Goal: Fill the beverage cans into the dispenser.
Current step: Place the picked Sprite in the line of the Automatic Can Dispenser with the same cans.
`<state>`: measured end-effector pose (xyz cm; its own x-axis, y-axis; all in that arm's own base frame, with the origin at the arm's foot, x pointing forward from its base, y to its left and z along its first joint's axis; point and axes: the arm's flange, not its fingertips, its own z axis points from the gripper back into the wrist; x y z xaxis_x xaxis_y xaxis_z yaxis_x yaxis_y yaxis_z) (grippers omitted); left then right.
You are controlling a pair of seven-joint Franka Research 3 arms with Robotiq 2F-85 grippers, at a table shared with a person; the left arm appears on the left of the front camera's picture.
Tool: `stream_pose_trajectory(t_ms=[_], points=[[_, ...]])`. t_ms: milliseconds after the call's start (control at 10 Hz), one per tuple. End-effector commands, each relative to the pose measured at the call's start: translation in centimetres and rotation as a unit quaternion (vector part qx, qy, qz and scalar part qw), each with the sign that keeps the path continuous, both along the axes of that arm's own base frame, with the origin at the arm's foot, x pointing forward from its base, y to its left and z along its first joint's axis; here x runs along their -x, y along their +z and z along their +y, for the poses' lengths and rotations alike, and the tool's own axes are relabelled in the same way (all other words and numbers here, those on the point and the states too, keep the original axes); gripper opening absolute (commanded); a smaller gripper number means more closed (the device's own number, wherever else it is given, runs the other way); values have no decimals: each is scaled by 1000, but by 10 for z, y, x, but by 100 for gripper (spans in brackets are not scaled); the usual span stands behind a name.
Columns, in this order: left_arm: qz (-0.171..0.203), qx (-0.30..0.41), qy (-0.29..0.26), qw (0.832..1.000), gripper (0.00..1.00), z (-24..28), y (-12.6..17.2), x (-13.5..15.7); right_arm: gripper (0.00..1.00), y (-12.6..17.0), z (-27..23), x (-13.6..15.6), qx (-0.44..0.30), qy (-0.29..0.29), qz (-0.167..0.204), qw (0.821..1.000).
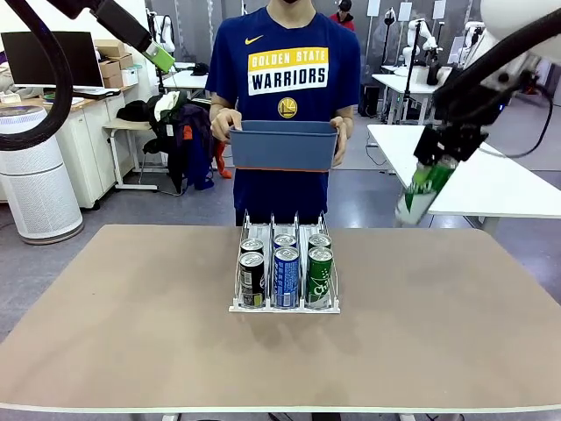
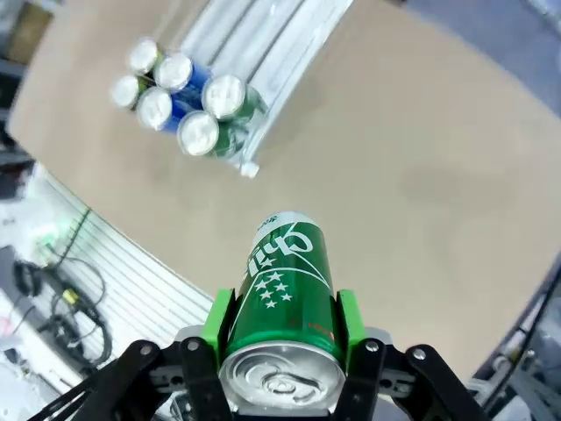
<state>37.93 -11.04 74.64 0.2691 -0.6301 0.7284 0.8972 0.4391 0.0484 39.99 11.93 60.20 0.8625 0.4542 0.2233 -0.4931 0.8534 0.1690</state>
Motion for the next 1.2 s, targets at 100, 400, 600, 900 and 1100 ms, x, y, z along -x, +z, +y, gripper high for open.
stream_pose_trajectory(t_ms=[100, 400, 600, 900, 1100], points=[[4, -3, 2, 1000, 100, 1, 0, 2, 58, -29, 3, 5, -23, 36, 49, 998], [4, -3, 2, 1000, 100, 1, 0, 2, 58, -40, 6, 5, -7, 32, 52, 998], [4, -3, 2, 1000, 100, 1, 0, 2, 58, -40, 6, 5, -7, 32, 52, 998], [4, -3, 2, 1000, 100, 1, 0, 2, 58, -53, 21, 4, -21, 27, 57, 998], [4, -3, 2, 1000, 100, 1, 0, 2, 58, -61, 49, 19, -12, 31, 28, 999]])
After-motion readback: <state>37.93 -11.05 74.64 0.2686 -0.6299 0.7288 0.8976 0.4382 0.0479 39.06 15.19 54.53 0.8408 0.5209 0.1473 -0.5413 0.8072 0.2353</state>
